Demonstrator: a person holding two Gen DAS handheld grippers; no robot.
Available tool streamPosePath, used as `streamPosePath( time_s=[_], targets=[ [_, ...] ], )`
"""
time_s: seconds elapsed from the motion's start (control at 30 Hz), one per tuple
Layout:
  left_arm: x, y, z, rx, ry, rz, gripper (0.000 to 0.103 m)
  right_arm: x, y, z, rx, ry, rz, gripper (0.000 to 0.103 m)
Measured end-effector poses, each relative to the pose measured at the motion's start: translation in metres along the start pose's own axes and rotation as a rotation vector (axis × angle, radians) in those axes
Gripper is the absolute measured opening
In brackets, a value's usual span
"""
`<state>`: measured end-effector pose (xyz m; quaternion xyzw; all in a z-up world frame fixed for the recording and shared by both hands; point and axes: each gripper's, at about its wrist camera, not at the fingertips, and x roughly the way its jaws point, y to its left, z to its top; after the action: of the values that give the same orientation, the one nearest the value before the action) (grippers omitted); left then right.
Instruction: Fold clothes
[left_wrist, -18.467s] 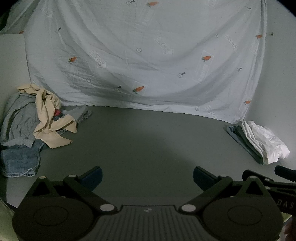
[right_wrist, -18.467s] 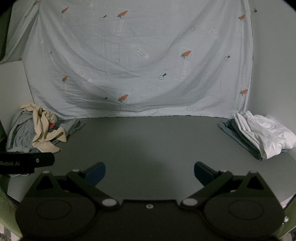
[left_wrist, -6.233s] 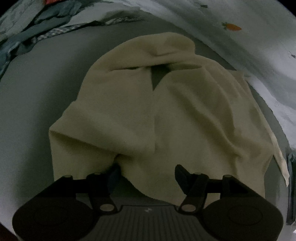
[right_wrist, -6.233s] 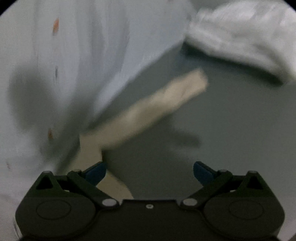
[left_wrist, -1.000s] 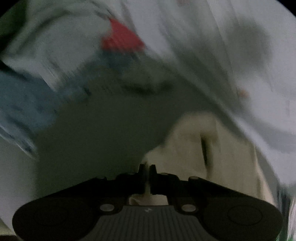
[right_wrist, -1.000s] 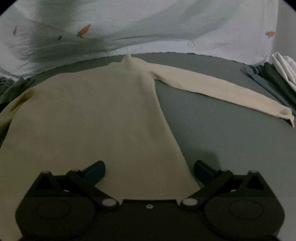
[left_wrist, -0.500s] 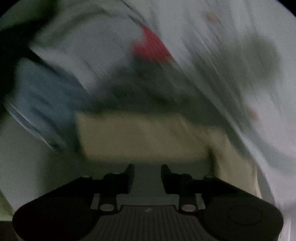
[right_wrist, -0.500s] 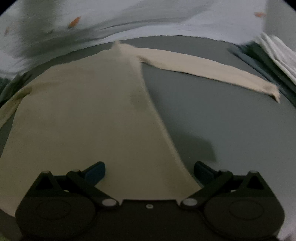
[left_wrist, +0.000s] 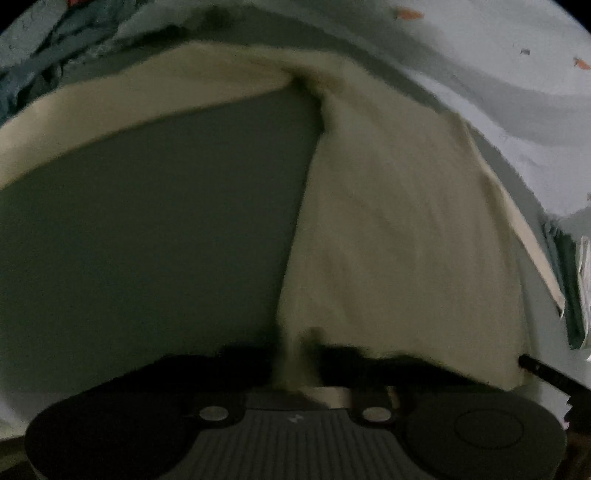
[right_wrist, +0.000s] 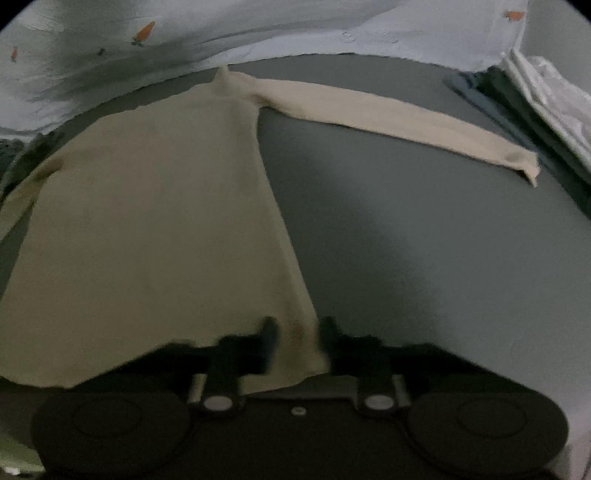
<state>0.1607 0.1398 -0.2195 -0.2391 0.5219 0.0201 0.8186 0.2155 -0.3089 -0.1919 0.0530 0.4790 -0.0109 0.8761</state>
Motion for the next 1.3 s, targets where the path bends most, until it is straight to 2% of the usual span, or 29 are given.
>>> streamPosePath(
  time_s=[0.03,0.17,0.3,0.37,0.43,0.47,0.5,0.53,0.57,0.63,0.67,0.7,0.73,0.8,0.87,0.93,1.1,1.23,1.3],
  targets=[
    [-0.001,-0.001,-0.002,-0.003,0.000,-0.015,0.002,-0.001,-0.003,0.000,0.002,0.003,0.009,0.003],
    [-0.005,-0.009,-0.009,-0.009,0.022,-0.009,0.002,-0.012,-0.014,-0.005,0.028,0.004,0.054,0.003],
    [-0.009,0.001,-0.019,-0.053,0.053,-0.011,0.002,-0.016,-0.026,-0.012,0.057,0.032,0.056,0.003],
    [-0.011,0.004,-0.020,-0.058,0.051,-0.022,0.003,-0.017,-0.024,-0.011,0.041,0.051,0.049,0.004],
    [-0.014,0.005,-0.019,-0.044,0.045,-0.021,0.008,-0.017,-0.018,-0.006,0.005,0.053,0.007,0.011],
    [-0.016,0.006,-0.018,-0.037,0.044,-0.014,0.009,-0.018,-0.013,-0.004,-0.019,0.042,-0.027,0.023],
    [-0.018,0.009,-0.017,-0.037,0.041,-0.011,0.015,-0.020,-0.009,-0.001,-0.036,0.018,-0.050,0.040],
    [-0.020,0.014,-0.016,-0.046,0.035,-0.008,0.023,-0.022,-0.006,0.002,-0.052,-0.007,-0.072,0.050],
    [-0.022,0.018,-0.014,-0.062,0.026,-0.004,0.027,-0.025,0.000,0.005,-0.057,-0.047,-0.085,0.060],
    [-0.028,0.031,-0.010,-0.106,-0.008,0.016,0.038,-0.027,0.007,0.011,-0.044,-0.102,-0.078,0.076],
    [-0.033,0.039,-0.007,-0.133,-0.036,0.041,0.039,-0.026,0.012,0.015,-0.033,-0.132,-0.065,0.093],
    [-0.039,0.048,-0.005,-0.161,-0.067,0.068,0.044,-0.024,0.016,0.016,-0.030,-0.154,-0.051,0.103],
    [-0.044,0.057,-0.003,-0.193,-0.094,0.093,0.053,-0.022,0.022,0.017,-0.034,-0.170,-0.039,0.103],
    [-0.054,0.078,0.002,-0.263,-0.143,0.122,0.061,-0.013,0.039,0.020,-0.065,-0.184,-0.021,0.103],
    [-0.066,0.099,0.007,-0.330,-0.189,0.121,0.065,-0.006,0.052,0.021,-0.078,-0.188,-0.009,0.103],
    [-0.077,0.124,0.010,-0.401,-0.236,0.125,0.076,0.003,0.062,0.022,-0.059,-0.190,0.015,0.103],
    [-0.080,0.170,0.026,-0.521,-0.315,0.146,0.078,0.035,0.083,0.016,0.040,-0.160,-0.014,0.103],
    [-0.073,0.191,0.050,-0.525,-0.365,0.165,0.078,0.043,0.103,-0.004,0.028,-0.325,-0.111,0.103],
    [-0.069,0.202,0.061,-0.525,-0.385,0.160,0.078,0.044,0.106,-0.006,0.030,-0.349,-0.126,0.103]
  ],
)
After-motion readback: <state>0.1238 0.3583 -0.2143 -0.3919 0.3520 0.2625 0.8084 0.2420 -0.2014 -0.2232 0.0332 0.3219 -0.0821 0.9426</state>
